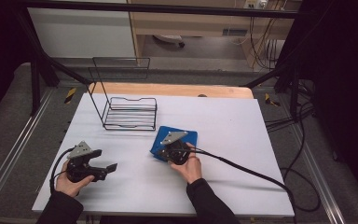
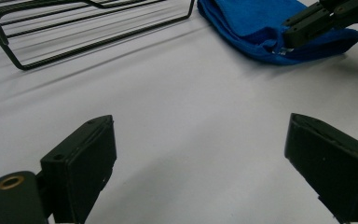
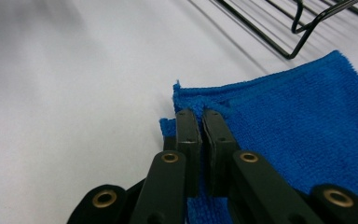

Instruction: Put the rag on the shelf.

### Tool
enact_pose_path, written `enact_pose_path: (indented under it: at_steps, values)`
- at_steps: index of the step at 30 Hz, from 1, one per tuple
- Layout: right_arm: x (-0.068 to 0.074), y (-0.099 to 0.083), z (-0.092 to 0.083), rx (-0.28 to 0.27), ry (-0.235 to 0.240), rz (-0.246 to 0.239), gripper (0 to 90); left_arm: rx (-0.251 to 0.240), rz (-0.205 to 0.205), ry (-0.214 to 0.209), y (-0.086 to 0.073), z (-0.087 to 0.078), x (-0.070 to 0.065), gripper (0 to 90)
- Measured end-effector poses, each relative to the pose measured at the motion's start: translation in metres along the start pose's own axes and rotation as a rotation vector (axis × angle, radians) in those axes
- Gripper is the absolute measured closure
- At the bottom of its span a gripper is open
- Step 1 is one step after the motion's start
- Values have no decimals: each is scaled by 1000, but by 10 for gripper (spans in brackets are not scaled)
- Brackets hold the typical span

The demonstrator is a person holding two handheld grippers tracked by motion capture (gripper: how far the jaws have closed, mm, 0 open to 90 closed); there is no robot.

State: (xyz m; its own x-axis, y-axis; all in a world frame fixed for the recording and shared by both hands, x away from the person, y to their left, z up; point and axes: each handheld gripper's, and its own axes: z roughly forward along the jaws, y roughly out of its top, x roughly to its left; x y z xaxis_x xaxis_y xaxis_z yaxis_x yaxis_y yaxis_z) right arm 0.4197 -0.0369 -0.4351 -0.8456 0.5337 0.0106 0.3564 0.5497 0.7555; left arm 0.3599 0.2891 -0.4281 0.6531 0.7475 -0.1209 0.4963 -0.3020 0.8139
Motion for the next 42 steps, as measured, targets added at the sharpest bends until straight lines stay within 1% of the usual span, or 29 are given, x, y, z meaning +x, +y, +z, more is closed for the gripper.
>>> enact_pose_path:
  at_steps: [1, 4, 6, 7, 8, 9, 10, 11, 12, 13, 15, 17, 18, 20, 23, 24, 26, 27, 29, 31, 32, 34, 35, 36, 37, 38, 39, 40, 42]
  values:
    - [0, -1, 1, 5, 11, 5, 857, 0, -1, 0, 0, 0, 0, 89]
    - [1, -1, 1, -7, 8, 4, 832, 1, -2, 2, 0, 0, 0, 90]
    - [2, -1, 1, -7, 13, 0, 779, 4, 0, 2, 0, 1, 0, 90]
    - [3, -2, 2, 3, 22, -2, 737, 4, 0, 1, 0, 1, 0, 90]
    - [5, -4, 5, 20, 22, -16, 685, 5, 1, 1, 0, 1, 0, 90]
    - [5, -4, 5, 20, 22, -16, 685, 5, 2, 2, 0, 1, 0, 90]
    - [5, -5, 7, 26, 23, -16, 654, 5, 2, 2, 0, 1, 0, 90]
    - [8, -7, 11, 25, 21, -21, 583, 6, 2, 2, 0, 1, 0, 90]
    - [9, -7, 12, 23, 16, -26, 561, 6, 2, 2, 0, 1, 0, 90]
    - [9, -7, 12, 23, 16, -26, 561, 7, 3, 3, 0, 1, 0, 90]
    - [12, -6, 16, 37, -11, -55, 552, 7, 2, 3, 0, 1, 0, 90]
    - [14, -6, 20, 43, -32, -80, 569, 5, 1, 3, 0, 0, 0, 90]
    - [14, -5, 20, 47, -47, -97, 601, 4, 0, 3, 0, 0, 0, 90]
    - [14, -6, 20, 47, -49, -100, 606, 3, -1, 3, 0, 0, 0, 90]
    - [14, -6, 20, 45, -59, -126, 635, 3, -2, 4, 0, 0, 0, 90]
    - [13, -6, 20, 45, -63, -135, 679, 3, -3, 3, 0, 0, 0, 90]
    - [13, -7, 20, 46, -97, -159, 798, 2, -1, 3, 0, -1, -1, 90]
    - [11, -6, 20, 46, -98, -146, 810, 2, -2, 3, 0, -1, -1, 91]
    - [8, -4, 19, 52, -83, -107, 829, 2, -2, 3, 0, 0, 0, 91]
    - [5, -2, 18, 49, -73, -84, 842, 2, -5, 4, 0, 0, 1, 93]
    - [5, -2, 18, 49, -73, -84, 842, 1, -6, 5, 0, -1, 1, 93]
    - [7, 1, 13, 28, -59, -74, 845, 0, -8, 5, 0, -1, 1, 93]
    - [11, 5, 6, -3, -31, -54, 846, 0, -9, 6, 0, -1, 2, 94]
    - [11, 5, 6, -3, -31, -54, 846, -1, -11, 8, 0, -1, 2, 94]
    - [14, 7, 3, -16, -13, -47, 846, 1, -13, 9, 0, -1, 2, 94]
    - [18, 8, 1, -25, 8, -40, 846, 1, -14, 11, 0, -1, 2, 94]
    - [27, 11, -2, -28, 31, -47, 846, 2, -16, 13, 0, -2, 3, 94]
    - [27, 11, -2, -28, 31, -47, 846, 2, -17, 14, 1, -2, 3, 94]
    - [36, 12, -1, -35, 60, -46, 845, -1, -18, 17, 1, -3, 3, 94]
